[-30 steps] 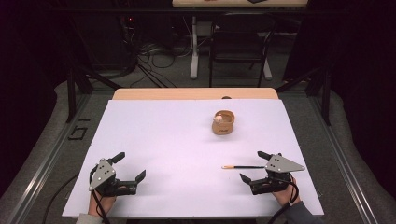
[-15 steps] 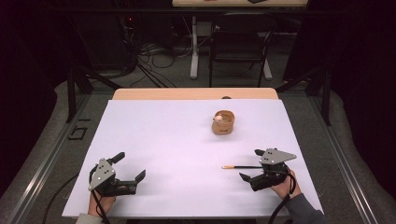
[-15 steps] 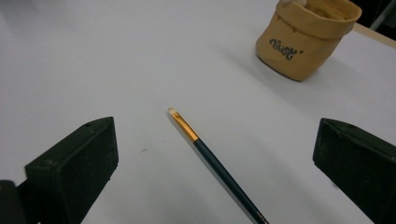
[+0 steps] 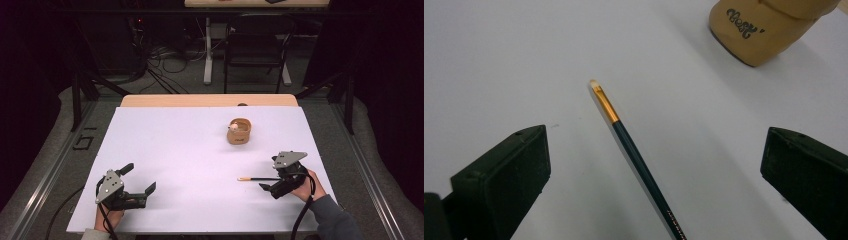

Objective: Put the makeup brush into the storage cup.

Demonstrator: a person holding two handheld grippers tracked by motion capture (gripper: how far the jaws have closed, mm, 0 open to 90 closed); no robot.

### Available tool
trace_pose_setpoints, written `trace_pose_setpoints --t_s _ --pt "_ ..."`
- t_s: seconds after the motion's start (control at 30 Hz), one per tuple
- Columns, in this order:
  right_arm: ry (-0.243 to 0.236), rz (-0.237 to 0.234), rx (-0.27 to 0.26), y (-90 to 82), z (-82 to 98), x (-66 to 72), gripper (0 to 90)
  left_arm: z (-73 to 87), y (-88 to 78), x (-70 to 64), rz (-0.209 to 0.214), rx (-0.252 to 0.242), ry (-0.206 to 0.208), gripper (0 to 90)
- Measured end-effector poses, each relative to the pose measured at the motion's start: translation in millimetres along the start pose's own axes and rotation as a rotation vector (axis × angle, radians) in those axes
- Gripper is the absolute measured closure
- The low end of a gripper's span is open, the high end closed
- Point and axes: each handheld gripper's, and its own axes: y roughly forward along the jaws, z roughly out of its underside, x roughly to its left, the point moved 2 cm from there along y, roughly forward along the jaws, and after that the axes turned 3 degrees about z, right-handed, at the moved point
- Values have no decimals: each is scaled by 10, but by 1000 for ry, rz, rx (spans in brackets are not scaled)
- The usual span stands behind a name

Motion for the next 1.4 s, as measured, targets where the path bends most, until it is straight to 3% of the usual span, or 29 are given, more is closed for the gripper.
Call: trace_pose_setpoints --t_s 0.1,0.27,0.53,0.57,0.6,0.63,0.67,0.8,0.97,1.17,1.27,1.4 --pt "-38 -13 45 10 -59 -35 0 0 5 -3 2 0 1 0" --pt "-59 -26 96 39 -154 -105 0 2 -5 4 1 0 -1 0" --pt "-81 -52 126 129 -251 -204 0 2 -4 2 5 3 1 0" --pt "-99 -66 186 113 -284 -231 0 1 -5 0 6 3 2 0" --pt "-99 -66 186 113 -284 -231 0 0 -5 -1 7 3 2 0" --pt "-82 -56 111 168 -279 -223 0 1 -4 -2 5 3 3 0" --pt "-95 -60 163 144 -300 -239 0 1 -4 -2 5 3 3 0" --pt "-113 -78 189 147 -345 -274 0 2 -1 -3 5 4 2 0" --pt "-128 -86 198 197 -362 -268 0 2 -1 -4 6 4 3 0" --pt "-144 -105 273 238 -378 -229 0 3 0 -7 7 7 3 0" --pt "-153 -106 272 281 -379 -208 1 2 -1 -6 7 7 5 0" --pt "-176 -112 296 319 -381 -178 77 1 -3 -6 6 6 6 0"
